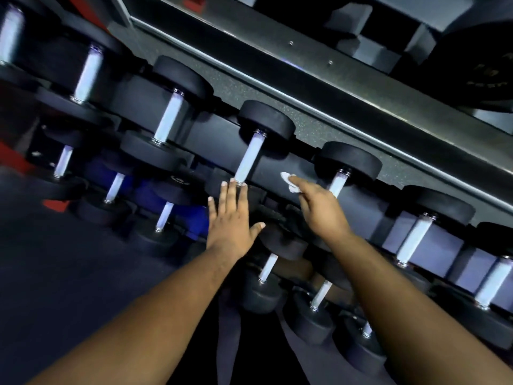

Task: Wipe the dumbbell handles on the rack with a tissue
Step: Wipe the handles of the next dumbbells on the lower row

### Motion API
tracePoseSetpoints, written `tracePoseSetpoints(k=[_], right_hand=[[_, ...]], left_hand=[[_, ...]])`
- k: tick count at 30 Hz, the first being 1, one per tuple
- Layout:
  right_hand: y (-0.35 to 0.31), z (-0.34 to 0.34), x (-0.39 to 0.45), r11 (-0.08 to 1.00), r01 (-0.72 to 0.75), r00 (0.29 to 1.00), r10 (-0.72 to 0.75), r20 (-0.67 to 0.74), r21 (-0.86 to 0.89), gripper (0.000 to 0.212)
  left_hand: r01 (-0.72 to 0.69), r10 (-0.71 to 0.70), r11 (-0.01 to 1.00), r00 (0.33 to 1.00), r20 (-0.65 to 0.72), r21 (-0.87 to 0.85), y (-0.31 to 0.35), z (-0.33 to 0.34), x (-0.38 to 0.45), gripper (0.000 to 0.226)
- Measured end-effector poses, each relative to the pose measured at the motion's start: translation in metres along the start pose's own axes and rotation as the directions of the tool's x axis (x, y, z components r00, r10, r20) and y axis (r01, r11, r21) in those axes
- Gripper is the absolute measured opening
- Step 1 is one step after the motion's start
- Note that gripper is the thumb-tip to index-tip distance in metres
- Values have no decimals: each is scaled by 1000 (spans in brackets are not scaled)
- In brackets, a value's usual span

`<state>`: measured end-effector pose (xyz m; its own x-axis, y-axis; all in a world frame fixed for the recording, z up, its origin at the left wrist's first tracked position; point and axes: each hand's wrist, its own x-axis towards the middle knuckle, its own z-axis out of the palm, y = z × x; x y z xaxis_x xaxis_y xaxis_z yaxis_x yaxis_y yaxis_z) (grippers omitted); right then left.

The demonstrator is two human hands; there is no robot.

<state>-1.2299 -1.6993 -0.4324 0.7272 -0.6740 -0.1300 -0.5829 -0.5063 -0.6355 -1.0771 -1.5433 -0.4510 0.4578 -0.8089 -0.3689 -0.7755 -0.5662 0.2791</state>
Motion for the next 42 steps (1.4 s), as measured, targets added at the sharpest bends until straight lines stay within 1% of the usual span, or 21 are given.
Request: tracePoseSetpoints(k=[4,7,10,12,14,16,18,19,20,21,23,24,25,28,30,32,34,35,37,39,42], right_hand=[[-35,44,44,994,100,994,-98,51,-35,49],[-50,64,76,961,203,972,-175,159,-186,54],[-51,76,101,851,364,897,-211,388,-379,55],[-41,80,109,726,516,794,-206,572,-455,56],[-32,74,113,596,619,749,-253,612,-511,60],[-24,66,120,543,536,838,-254,482,-646,63],[-23,64,125,591,362,928,-160,336,-721,68],[-26,67,125,625,313,944,-126,303,-715,69],[-28,74,120,643,319,941,-129,312,-697,70],[-29,81,116,639,381,915,-157,372,-668,68],[-22,86,104,611,551,813,-238,532,-569,65],[-18,85,103,597,589,788,-272,552,-545,64],[-16,81,105,605,567,806,-264,530,-560,65],[-20,73,119,743,294,940,-110,323,-602,73],[-25,83,118,815,229,955,-82,285,-532,73],[-21,93,105,834,325,921,-170,352,-446,67],[-8,91,90,789,456,861,-273,429,-411,64],[-3,87,90,770,477,854,-291,432,-424,67],[-2,83,98,787,389,908,-239,345,-479,74],[-9,85,110,857,216,970,-132,206,-469,70],[-28,98,106,988,9,996,5,91,-156,57]], left_hand=[[29,-28,995,999,18,-92,-31,-3,17,114],[73,-65,978,997,48,-194,-39,-9,30,120],[102,-79,962,992,99,-252,-42,-16,44,122],[124,-87,957,985,147,-263,-44,-19,53,123],[129,-82,962,977,195,-242,-46,-19,58,124],[131,-78,966,970,230,-225,-46,-19,61,124],[136,-77,966,964,256,-220,-46,-19,63,124],[139,-76,966,958,275,-217,-46,-22,65,123],[139,-72,968,952,297,-211,-46,-23,65,123],[139,-68,969,946,318,-205,-47,-26,67,123],[135,-59,972,932,357,-192,-48,-29,68,124],[138,-57,972,925,376,-191,-48,-29,69,124],[141,-56,972,917,395,-189,-49,-30,71,123],[155,-62,968,910,410,-198,-49,-31,73,119],[157,-64,966,916,396,-207,-49,-30,72,119],[154,-64,967,919,389,-205,-49,-28,72,120],[155,-68,968,919,389,-196,-48,-28,71,121],[155,-70,969,920,386,-193,-48,-28,70,121],[158,-71,967,920,386,-200,-48,-29,69,121],[158,-71,966,923,378,-205,-47,-29,70,121],[156,-67,965,923,379,-210,-48,-30,70,121]])
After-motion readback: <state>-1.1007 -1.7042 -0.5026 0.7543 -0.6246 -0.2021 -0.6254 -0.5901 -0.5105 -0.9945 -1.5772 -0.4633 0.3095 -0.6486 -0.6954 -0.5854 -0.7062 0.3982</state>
